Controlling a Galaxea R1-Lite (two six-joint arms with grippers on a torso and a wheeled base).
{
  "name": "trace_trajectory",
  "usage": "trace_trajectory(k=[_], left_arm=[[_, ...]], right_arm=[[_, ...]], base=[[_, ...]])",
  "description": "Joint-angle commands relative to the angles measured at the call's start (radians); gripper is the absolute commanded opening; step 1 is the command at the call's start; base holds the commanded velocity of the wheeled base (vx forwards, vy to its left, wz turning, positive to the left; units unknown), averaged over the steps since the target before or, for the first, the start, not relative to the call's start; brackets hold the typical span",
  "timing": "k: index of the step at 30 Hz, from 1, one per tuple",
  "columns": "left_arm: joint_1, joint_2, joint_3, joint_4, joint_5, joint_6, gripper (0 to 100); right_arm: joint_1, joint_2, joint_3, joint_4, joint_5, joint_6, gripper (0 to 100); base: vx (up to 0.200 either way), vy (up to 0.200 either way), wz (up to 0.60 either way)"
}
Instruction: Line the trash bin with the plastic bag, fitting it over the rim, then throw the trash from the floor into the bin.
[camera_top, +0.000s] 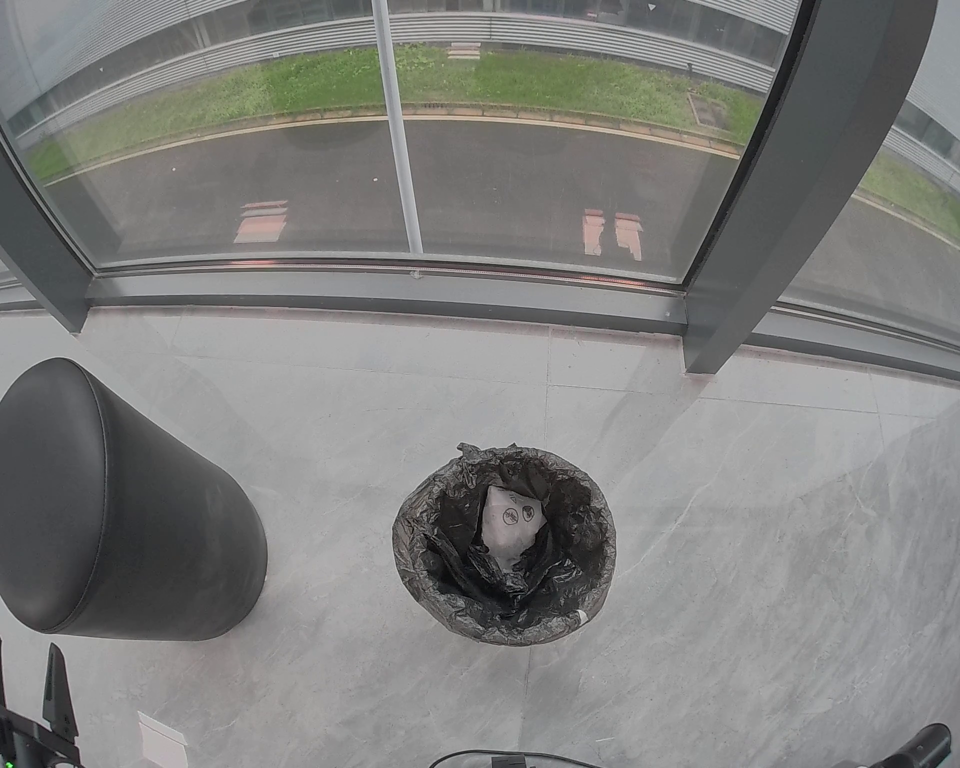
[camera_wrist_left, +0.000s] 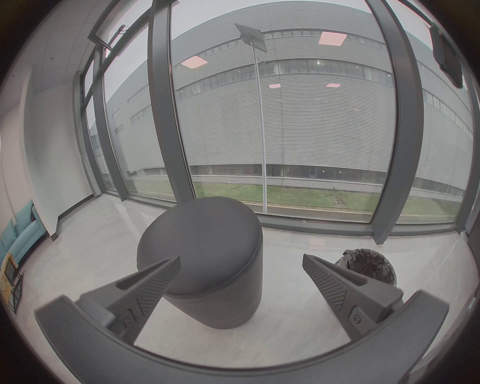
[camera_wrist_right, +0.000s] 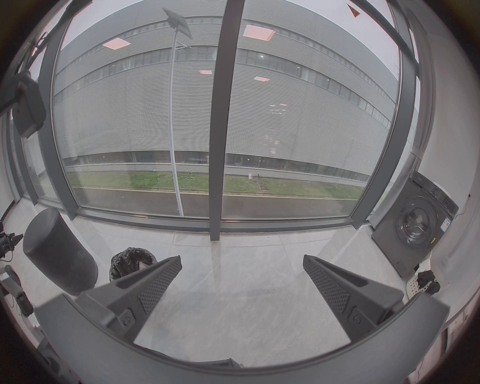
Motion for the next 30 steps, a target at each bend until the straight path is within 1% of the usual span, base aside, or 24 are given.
trace_trajectory(k=[1, 2, 3, 4, 5, 6, 7, 8, 9, 10, 11, 15, 16, 18, 19, 20, 21, 24, 30], left_arm=[[0.001, -0.013, 0.049, -0.021, -0.042, 0.0, 100], [0.001, -0.013, 0.049, -0.021, -0.054, 0.002, 100], [0.001, -0.013, 0.049, -0.021, -0.065, 0.003, 100], [0.001, -0.013, 0.049, -0.021, -0.066, 0.003, 100], [0.001, -0.013, 0.049, -0.021, -0.077, -0.004, 100], [0.001, -0.013, 0.049, -0.021, -0.079, -0.008, 100], [0.001, -0.013, 0.049, -0.021, -0.079, -0.011, 100], [0.001, -0.013, 0.049, -0.021, -0.079, -0.012, 100], [0.001, -0.013, 0.049, -0.021, -0.079, -0.015, 100], [0.001, -0.013, 0.049, -0.021, -0.079, -0.018, 100], [0.001, -0.013, 0.049, -0.021, -0.079, -0.024, 100], [0.001, -0.013, 0.049, -0.021, -0.082, -0.05, 100], [0.001, -0.013, 0.049, -0.021, -0.082, -0.06, 100], [0.001, -0.013, 0.049, -0.021, -0.086, -0.066, 100], [0.001, -0.013, 0.049, -0.021, -0.093, -0.067, 100], [0.001, -0.013, 0.049, -0.021, -0.093, -0.067, 100], [-0.001, -0.013, 0.049, -0.021, -0.1, -0.07, 100], [-0.001, -0.013, 0.049, -0.02, -0.102, -0.069, 100], [-0.001, -0.013, 0.049, -0.021, -0.1, -0.073, 100]], right_arm=[[0.004, -0.031, 0.129, -0.089, 0.009, -0.009, 100], [0.004, -0.031, 0.181, -0.145, 0.009, -0.007, 100], [0.004, -0.031, 0.273, -0.253, 0.01, -0.005, 100], [0.004, -0.031, 0.287, -0.272, 0.01, -0.005, 100], [0.004, -0.031, 0.49, -0.531, 0.013, -0.002, 100], [0.004, -0.031, 0.617, -0.704, 0.015, -0.01, 100], [0.006, -0.031, 0.732, -0.852, 0.022, -0.018, 100], [0.006, -0.024, 0.82, -0.962, 0.033, -0.033, 100], [0.006, -0.03, 0.829, -0.984, 0.061, -0.05, 100], [0.006, -0.031, 0.829, -0.954, 0.078, -0.053, 100], [0.006, -0.031, 0.824, -0.876, 0.097, -0.042, 100], [0.003, -0.031, 0.827, -0.864, 0.111, -0.036, 100], [0.003, -0.031, 0.827, -0.855, 0.145, -0.018, 100], [0.004, -0.031, 0.826, -0.849, 0.191, 0.016, 100], [0.004, -0.031, 0.827, -0.844, 0.217, 0.019, 100], [0.004, -0.031, 0.827, -0.844, 0.217, 0.019, 100], [0.003, -0.03, 0.827, -0.796, 0.265, -0.007, 100], [0.003, -0.03, 0.827, -0.795, 0.274, -0.022, 100], [0.004, -0.031, 0.827, -0.8, 0.283, -0.009, 100]], base=[[0.0, 0.0, 0.0], [0.0, 0.0, 0.0], [0.0, 0.0, 0.0], [0.0, 0.0, 0.0], [0.0, 0.0, 0.0], [0.0, 0.0, 0.0], [0.0, 0.0, 0.0], [0.0, 0.0, 0.0], [0.0, 0.0, 0.0], [0.0, 0.0, 0.0], [0.0, 0.0, 0.0], [0.0, 0.0, 0.0], [0.0, 0.0, 0.0], [0.0, 0.0, 0.0], [0.0, 0.0, 0.0], [0.0, 0.0, 0.0], [0.0, 0.0, 0.0], [0.0, 0.0, 0.0], [0.0, 0.0, 0.0]])
